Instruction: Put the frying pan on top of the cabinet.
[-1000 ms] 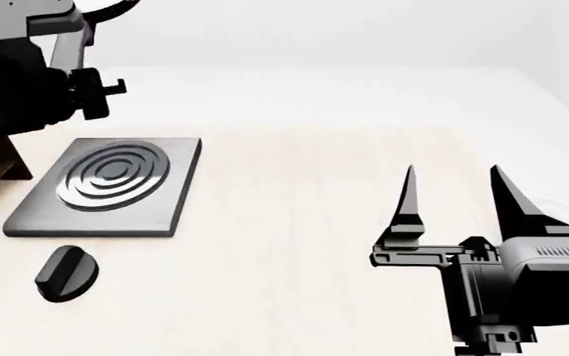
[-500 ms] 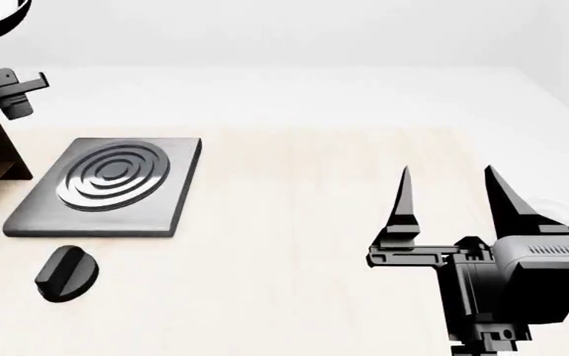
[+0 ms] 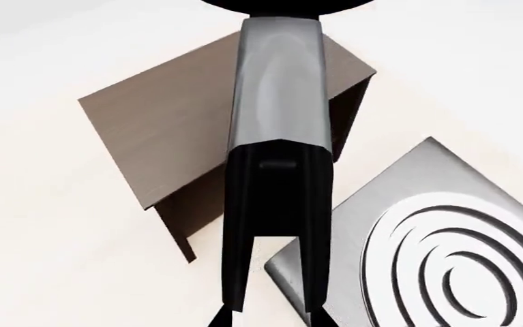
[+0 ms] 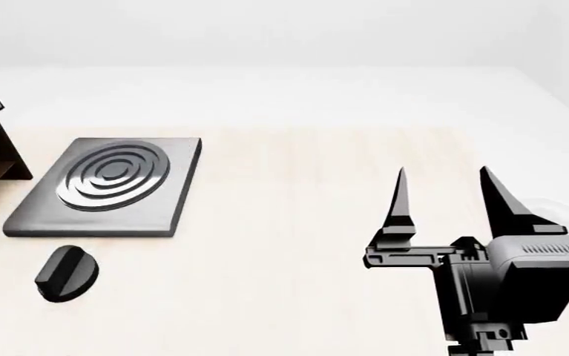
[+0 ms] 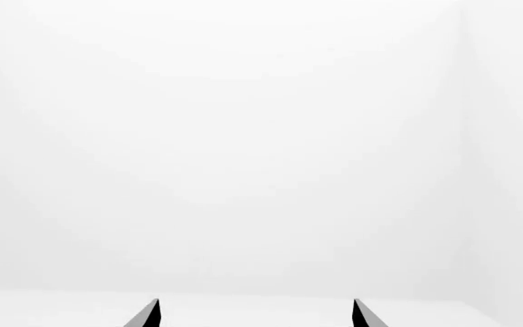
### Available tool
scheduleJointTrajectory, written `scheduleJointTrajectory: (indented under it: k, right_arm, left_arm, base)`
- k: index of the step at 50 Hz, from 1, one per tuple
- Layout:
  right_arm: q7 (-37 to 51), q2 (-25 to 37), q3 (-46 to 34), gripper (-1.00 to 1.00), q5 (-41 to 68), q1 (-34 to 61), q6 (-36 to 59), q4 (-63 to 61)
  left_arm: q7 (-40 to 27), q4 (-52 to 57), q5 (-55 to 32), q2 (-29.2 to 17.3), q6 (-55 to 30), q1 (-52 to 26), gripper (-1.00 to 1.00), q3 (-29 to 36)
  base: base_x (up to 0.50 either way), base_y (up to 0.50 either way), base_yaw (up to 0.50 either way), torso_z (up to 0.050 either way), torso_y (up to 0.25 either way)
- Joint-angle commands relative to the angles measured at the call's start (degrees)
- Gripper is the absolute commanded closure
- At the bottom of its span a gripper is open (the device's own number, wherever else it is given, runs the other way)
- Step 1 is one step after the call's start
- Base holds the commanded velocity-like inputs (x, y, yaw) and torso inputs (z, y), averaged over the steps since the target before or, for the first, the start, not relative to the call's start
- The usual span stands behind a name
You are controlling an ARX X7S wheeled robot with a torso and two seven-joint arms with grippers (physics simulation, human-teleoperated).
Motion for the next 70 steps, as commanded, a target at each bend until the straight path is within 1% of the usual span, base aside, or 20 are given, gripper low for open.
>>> scheduleJointTrajectory:
  k: [1,8,25,26,32,33,34,35,44,55,58,68,69,70]
  right_arm:
    - [0.2,0.1,-0.4,-1.00,-0.1,0.0,-0.1,0.1]
    - [0.3,0.3,-0.4,-1.00,0.1,0.0,-0.1,0.0]
    - [0.5,0.5,-0.7,-1.00,0.3,0.3,-0.1,0.2]
    - [0.5,0.5,-0.8,-1.00,0.3,0.3,-0.2,0.3]
    - [0.5,0.5,-1.0,-1.00,0.3,0.4,-0.2,0.5]
    - [0.5,0.5,-1.1,-1.00,0.2,0.4,-0.3,0.5]
    - [0.5,0.5,-1.1,-1.00,0.2,0.4,-0.3,0.5]
    - [0.5,0.5,-1.1,-1.00,0.2,0.4,-0.3,0.5]
    - [0.7,0.7,-1.2,-1.00,0.3,0.4,-0.4,0.5]
    - [0.9,0.8,-1.5,-1.00,0.3,0.4,-0.4,0.5]
    - [0.9,0.8,-1.6,-1.00,0.3,0.5,-0.4,0.6]
    - [1.0,1.0,-1.7,-1.00,0.4,0.5,-0.5,0.5]
    - [1.0,1.0,-1.7,-1.00,0.5,0.5,-0.5,0.6]
    - [1.0,1.0,-1.7,-1.00,0.4,0.5,-0.5,0.7]
  left_arm:
    - [-7.0,0.0,2.3,-2.0,0.7,-0.4,1.00,-3.1]
    - [-7.8,0.0,2.7,-2.5,1.0,0.4,1.00,-3.5]
    - [-6.2,0.0,2.7,-2.3,0.2,0.6,1.00,-2.8]
    - [-5.3,0.0,2.6,-2.4,0.8,0.3,1.00,-2.7]
    - [-4.3,0.0,2.7,-2.6,1.6,0.4,1.00,-1.7]
    - [-3.4,0.0,3.7,-2.3,0.3,0.7,1.00,0.3]
    - [-4.9,0.0,3.0,-2.6,0.9,1.0,1.00,-0.8]
    - [-5.4,0.0,3.4,-2.5,0.7,1.0,1.00,-0.1]
    - [-5.5,0.0,2.8,-2.5,0.9,1.2,1.00,0.1]
    - [-5.7,0.0,2.7,-2.6,0.9,1.4,1.00,-0.2]
    - [-6.2,0.0,2.3,-2.8,1.3,1.4,1.00,-1.2]
    - [-6.7,0.0,2.6,-3.1,1.4,1.4,1.00,-2.3]
    - [-8.2,0.0,2.4,-3.3,1.1,1.5,1.00,-3.1]
    - [-8.1,0.0,1.8,-3.5,1.0,1.5,-1.00,-4.4]
  base:
    - [0.00,0.00,0.00,0.000,0.000]
    - [0.00,0.00,0.00,0.001,0.001]
    - [0.00,0.00,0.00,0.000,0.001]
    - [0.00,0.00,0.00,0.000,0.000]
    - [0.00,0.00,0.00,0.002,0.000]
    - [0.00,0.00,0.00,0.000,0.000]
    - [0.00,0.00,0.00,0.000,0.000]
    - [0.00,0.00,0.00,-0.004,-0.250]
    - [0.00,0.00,0.00,-0.004,-0.250]
    - [0.00,0.00,0.00,-0.004,-0.250]
    - [0.00,0.00,0.00,-0.003,-0.236]
    - [0.00,0.00,0.00,0.000,0.000]
    - [0.01,0.00,0.00,0.000,0.000]
    - [0.00,0.00,0.00,0.000,0.000]
